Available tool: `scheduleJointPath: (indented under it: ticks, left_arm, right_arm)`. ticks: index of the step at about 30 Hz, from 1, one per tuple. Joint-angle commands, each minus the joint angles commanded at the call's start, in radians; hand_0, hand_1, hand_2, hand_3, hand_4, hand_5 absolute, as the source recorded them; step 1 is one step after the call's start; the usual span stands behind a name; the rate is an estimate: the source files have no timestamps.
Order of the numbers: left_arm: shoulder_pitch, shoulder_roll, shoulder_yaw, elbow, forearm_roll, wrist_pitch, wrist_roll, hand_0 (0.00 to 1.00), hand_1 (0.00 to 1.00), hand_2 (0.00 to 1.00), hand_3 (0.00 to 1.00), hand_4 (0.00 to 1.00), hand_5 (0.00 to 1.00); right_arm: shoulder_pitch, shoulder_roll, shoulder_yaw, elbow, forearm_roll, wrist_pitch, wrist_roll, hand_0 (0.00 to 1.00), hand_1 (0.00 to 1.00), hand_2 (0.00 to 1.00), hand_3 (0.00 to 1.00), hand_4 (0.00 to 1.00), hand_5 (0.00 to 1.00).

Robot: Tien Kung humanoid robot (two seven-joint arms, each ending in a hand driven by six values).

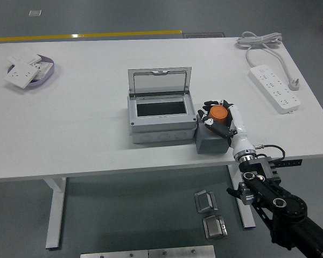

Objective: Pick up the cylinder from the cube,place it in the box,flap close box

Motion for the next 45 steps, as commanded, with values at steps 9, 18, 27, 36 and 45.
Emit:
scheduleJointPath:
  ticks: [9, 18, 27, 36, 45]
  left_arm:
    - [-0.001, 0.0, -0.001, 0.0, 0.001, 0.0, -0.001, 0.596, 0.618, 0.601, 0.611, 0.669, 0.294]
    - [-0.003, 0.0, -0.003, 0.0, 0.001, 0.0, -0.003, 0.596, 0.617, 0.601, 0.61, 0.67, 0.293]
    - [-0.002, 0.0, -0.005, 0.0, 0.001, 0.001, -0.003, 0.594, 0.617, 0.599, 0.61, 0.67, 0.291]
    - [-0.001, -0.002, -0.008, 0.0, 0.004, 0.002, 0.0, 0.594, 0.618, 0.599, 0.61, 0.671, 0.291]
    - [0.0, 0.001, -0.022, 0.0, 0.018, 0.002, 0.008, 0.593, 0.618, 0.6, 0.612, 0.673, 0.29]
  right_arm:
    - [0.0, -0.001, -0.002, -0.001, 0.01, -0.012, 0.007, 0.638, 0.591, 0.507, 0.491, 0.595, 0.021]
    - [0.0, -0.001, -0.002, 0.003, 0.005, -0.032, 0.003, 0.504, 0.54, 0.48, 0.456, 0.287, 0.002]
    - [0.005, -0.003, 0.008, 0.016, -0.009, -0.039, 0.003, 0.431, 0.486, 0.442, 0.369, 0.059, 0.002]
    - [0.072, -0.03, -0.028, 0.071, -0.117, -0.082, -0.069, 0.434, 0.488, 0.445, 0.354, 0.091, 0.002]
    - [0.244, -0.011, -0.164, 0.082, -0.432, -0.087, -0.291, 0.414, 0.48, 0.443, 0.34, 0.098, 0.002]
